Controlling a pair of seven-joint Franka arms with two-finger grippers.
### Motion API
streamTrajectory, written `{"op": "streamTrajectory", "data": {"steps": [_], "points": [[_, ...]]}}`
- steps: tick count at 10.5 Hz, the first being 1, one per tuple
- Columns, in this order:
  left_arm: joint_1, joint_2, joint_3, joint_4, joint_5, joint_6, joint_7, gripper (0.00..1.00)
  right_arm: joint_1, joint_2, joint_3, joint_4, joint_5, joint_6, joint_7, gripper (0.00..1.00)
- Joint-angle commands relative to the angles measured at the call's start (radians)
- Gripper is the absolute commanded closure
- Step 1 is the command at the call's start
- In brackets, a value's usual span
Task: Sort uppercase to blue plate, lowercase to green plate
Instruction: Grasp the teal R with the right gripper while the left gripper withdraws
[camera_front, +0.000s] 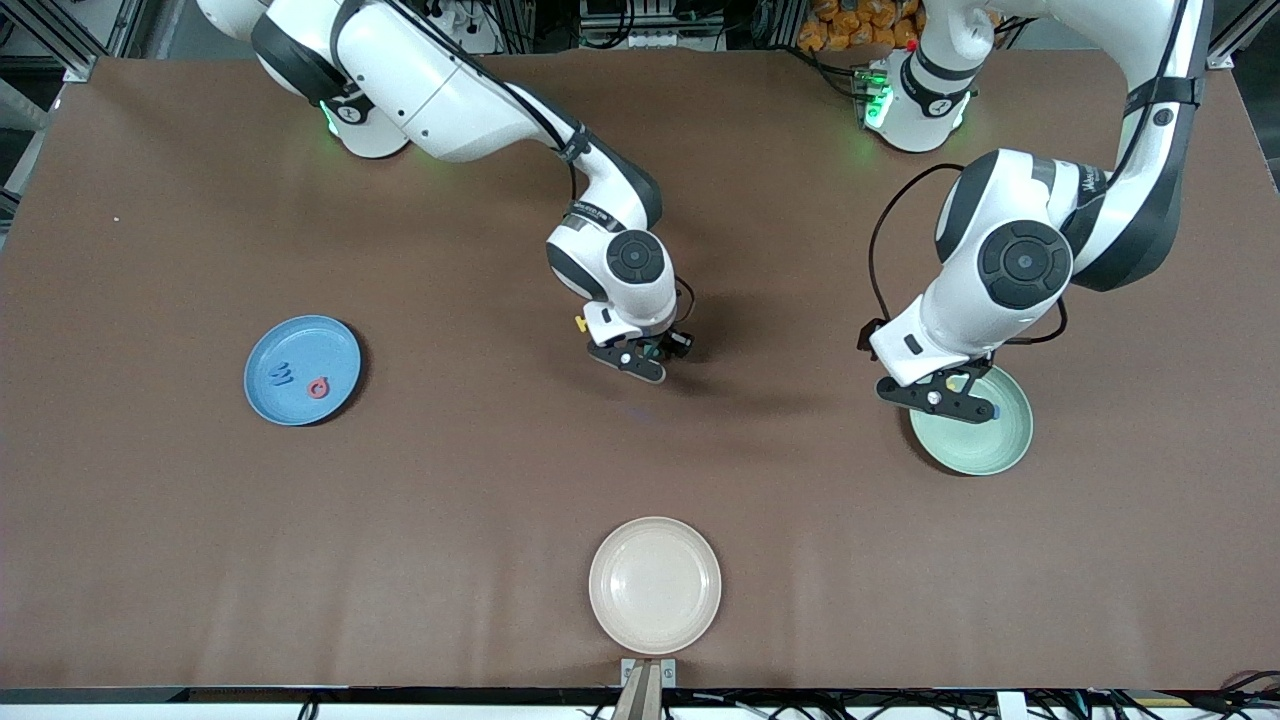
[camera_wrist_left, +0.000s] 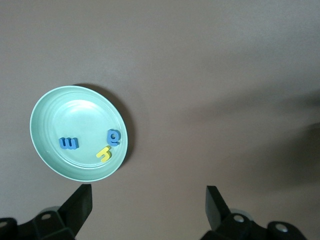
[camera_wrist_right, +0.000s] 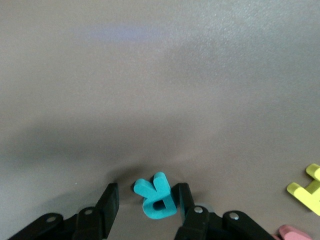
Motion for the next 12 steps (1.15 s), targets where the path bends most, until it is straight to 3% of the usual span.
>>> {"op": "streamTrajectory", "data": {"steps": [1,4,8,12], "points": [[0.002,-0.011,0.0,-0.008,-0.021,-0.01,0.009,0.0,-0.009,-0.017,-0.009,-0.006,0.009,-0.012,-0.033,0.43],[0.002,-0.013,-0.005,-0.01,-0.021,-0.01,0.007,0.0,-0.007,-0.019,-0.009,-0.006,0.011,-0.012,-0.035,0.64],[0.002,-0.013,-0.01,-0.013,-0.021,-0.011,0.006,0.0,0.0,-0.013,-0.005,-0.006,0.014,-0.004,-0.035,0.64],[0.002,-0.028,-0.01,-0.007,-0.022,-0.011,0.007,0.0,0.0,-0.013,-0.005,-0.006,0.014,-0.006,-0.036,0.74]]}}
